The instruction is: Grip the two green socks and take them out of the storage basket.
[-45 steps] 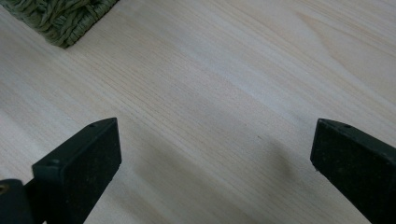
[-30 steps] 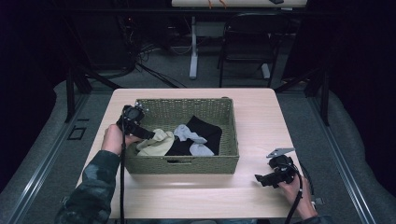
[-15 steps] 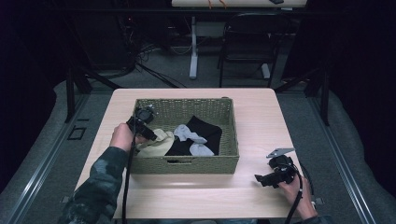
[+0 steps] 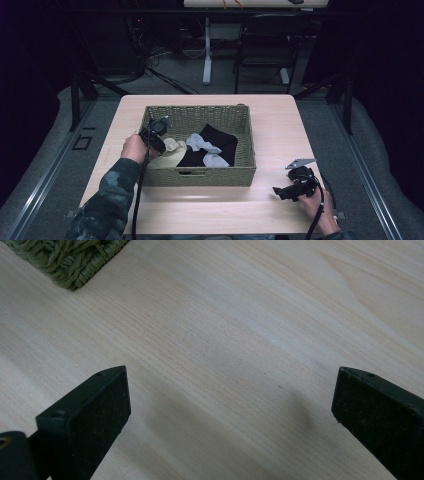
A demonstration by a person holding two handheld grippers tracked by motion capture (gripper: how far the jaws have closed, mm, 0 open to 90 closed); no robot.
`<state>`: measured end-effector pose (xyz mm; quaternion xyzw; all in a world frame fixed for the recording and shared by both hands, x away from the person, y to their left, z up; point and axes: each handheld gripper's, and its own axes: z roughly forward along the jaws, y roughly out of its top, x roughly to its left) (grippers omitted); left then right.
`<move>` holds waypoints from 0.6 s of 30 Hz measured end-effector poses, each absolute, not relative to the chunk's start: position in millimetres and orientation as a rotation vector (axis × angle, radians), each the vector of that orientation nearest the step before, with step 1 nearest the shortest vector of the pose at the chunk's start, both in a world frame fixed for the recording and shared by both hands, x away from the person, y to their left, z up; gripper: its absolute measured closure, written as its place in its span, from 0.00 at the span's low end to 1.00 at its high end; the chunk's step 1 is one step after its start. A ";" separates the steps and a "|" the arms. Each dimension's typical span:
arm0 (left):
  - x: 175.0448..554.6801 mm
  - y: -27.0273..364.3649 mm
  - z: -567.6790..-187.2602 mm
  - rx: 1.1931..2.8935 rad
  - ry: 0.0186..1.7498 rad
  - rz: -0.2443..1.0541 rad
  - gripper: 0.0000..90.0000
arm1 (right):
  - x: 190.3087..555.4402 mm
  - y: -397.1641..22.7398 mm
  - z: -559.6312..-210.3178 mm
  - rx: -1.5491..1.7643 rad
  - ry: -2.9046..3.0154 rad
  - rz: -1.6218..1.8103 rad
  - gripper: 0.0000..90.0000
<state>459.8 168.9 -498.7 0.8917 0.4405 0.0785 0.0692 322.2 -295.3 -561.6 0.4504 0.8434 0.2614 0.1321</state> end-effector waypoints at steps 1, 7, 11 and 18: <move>459.1 169.1 -498.7 2.682 1.320 0.233 0.87 | 322.2 -295.4 -561.6 1.307 2.446 0.758 0.02; 454.6 172.2 -490.3 2.666 1.283 0.250 0.98 | 322.1 -295.5 -561.5 1.306 2.444 0.760 0.02; 449.9 178.0 -474.6 2.626 1.256 0.262 0.98 | 322.2 -295.3 -561.4 1.306 2.445 0.758 0.02; 445.6 182.1 -455.0 2.583 1.231 0.288 0.98 | 322.4 -295.1 -561.3 1.305 2.453 0.754 0.02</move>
